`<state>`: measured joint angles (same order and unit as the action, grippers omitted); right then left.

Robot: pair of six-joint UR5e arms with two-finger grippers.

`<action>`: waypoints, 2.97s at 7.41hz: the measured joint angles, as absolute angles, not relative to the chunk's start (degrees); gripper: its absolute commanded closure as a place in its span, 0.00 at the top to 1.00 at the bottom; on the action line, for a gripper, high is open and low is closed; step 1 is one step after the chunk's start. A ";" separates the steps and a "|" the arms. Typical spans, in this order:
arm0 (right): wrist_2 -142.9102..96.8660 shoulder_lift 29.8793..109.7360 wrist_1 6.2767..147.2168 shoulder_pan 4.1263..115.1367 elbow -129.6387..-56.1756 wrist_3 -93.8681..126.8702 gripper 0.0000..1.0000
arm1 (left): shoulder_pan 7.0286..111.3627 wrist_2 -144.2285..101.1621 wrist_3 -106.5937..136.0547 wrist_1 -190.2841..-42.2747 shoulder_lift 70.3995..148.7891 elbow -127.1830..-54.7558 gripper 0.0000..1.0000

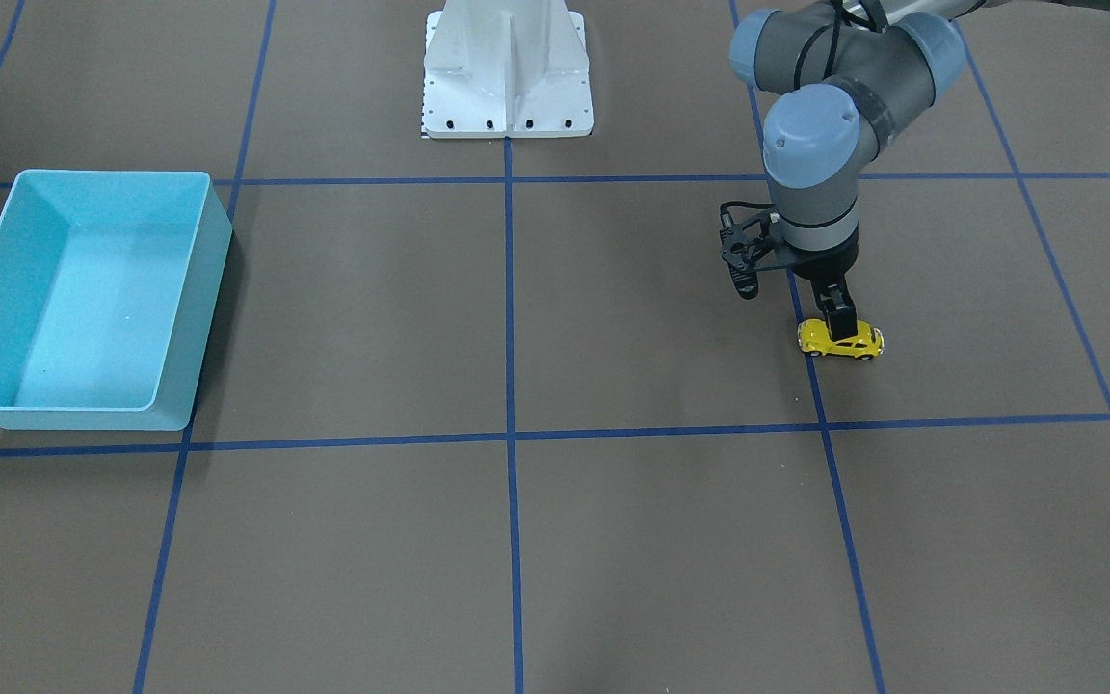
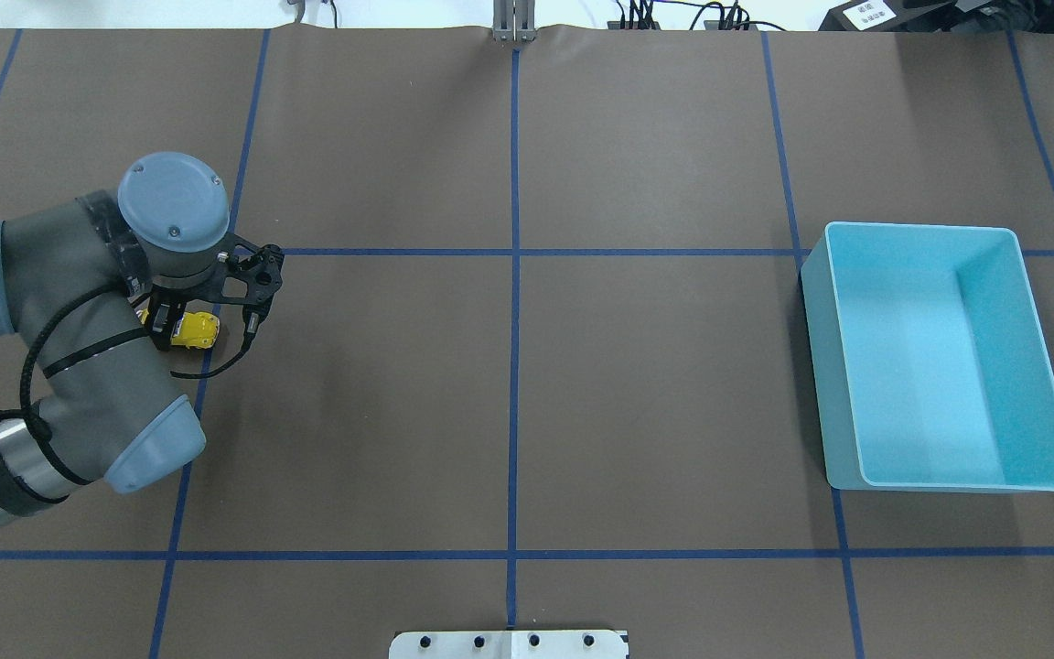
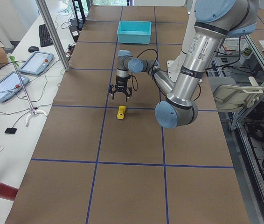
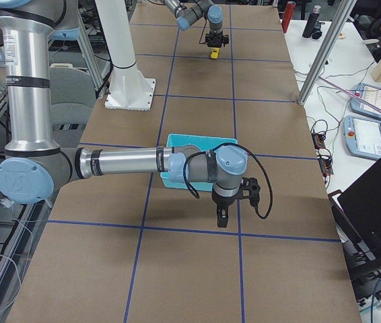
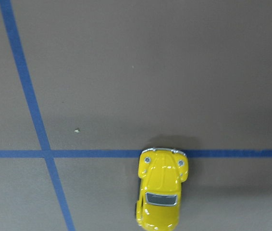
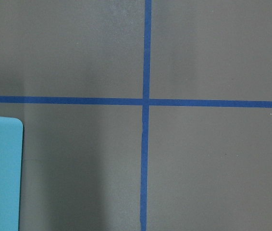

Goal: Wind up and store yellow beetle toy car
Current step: 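Close the left gripper on the car and press it onto the table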

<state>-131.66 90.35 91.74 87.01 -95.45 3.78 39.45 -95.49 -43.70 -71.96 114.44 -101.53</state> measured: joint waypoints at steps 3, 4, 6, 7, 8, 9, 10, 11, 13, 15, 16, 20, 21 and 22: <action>-131.66 90.35 91.71 87.01 -95.45 3.78 0.99 | 38.15 -95.62 -44.37 -75.18 114.40 -98.12 1.00; -131.66 90.35 91.73 87.01 -95.45 3.78 0.99 | 37.88 -95.68 -44.25 -76.39 114.38 -97.28 1.00; -131.66 90.35 91.75 87.01 -95.45 3.78 0.99 | 37.74 -96.19 -44.03 -79.40 114.30 -95.32 1.00; -131.66 90.35 91.76 87.01 -95.45 3.78 0.99 | 37.69 -96.78 -42.87 -80.03 114.17 -95.15 1.00; -131.64 90.35 91.76 87.01 -95.45 3.78 0.99 | 37.65 -97.26 -40.36 -80.24 113.81 -95.66 1.00; -131.62 90.35 91.76 87.01 -95.45 3.78 0.99 | 37.64 -97.52 -38.57 -80.30 113.22 -96.27 1.00; -131.64 90.35 91.76 87.01 -95.45 3.78 0.99 | 37.62 -97.66 -37.86 -80.32 112.68 -96.60 1.00; -131.65 90.35 91.76 87.01 -95.45 3.78 0.99 | 37.59 -97.68 -37.71 -80.33 112.29 -96.59 0.98; -131.66 90.35 91.74 87.01 -95.44 3.78 0.99 | 37.52 -97.66 -37.77 -80.83 111.80 -96.20 0.81; -131.62 90.35 91.74 87.01 -95.37 3.78 0.99 | 37.15 -97.70 -37.86 -81.87 111.74 -95.72 0.62; -131.62 90.35 91.75 87.01 -95.37 3.78 0.99 | 36.93 -97.72 -37.87 -82.58 111.76 -95.60 0.41; -131.58 90.35 91.76 87.01 -95.36 3.78 0.99 | 36.24 -99.15 -37.62 -83.05 112.47 -96.06 0.06; -131.59 90.35 91.76 87.01 -95.36 3.78 0.99 | 36.22 -100.23 -37.47 -82.81 112.65 -96.59 0.02; -131.63 90.35 91.74 87.01 -95.36 3.78 0.99 | 36.36 -100.72 -37.40 -82.51 112.82 -97.64 0.00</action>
<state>-131.63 90.35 91.74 87.01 -95.36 3.78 36.36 -100.72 -37.40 -82.51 112.82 -97.64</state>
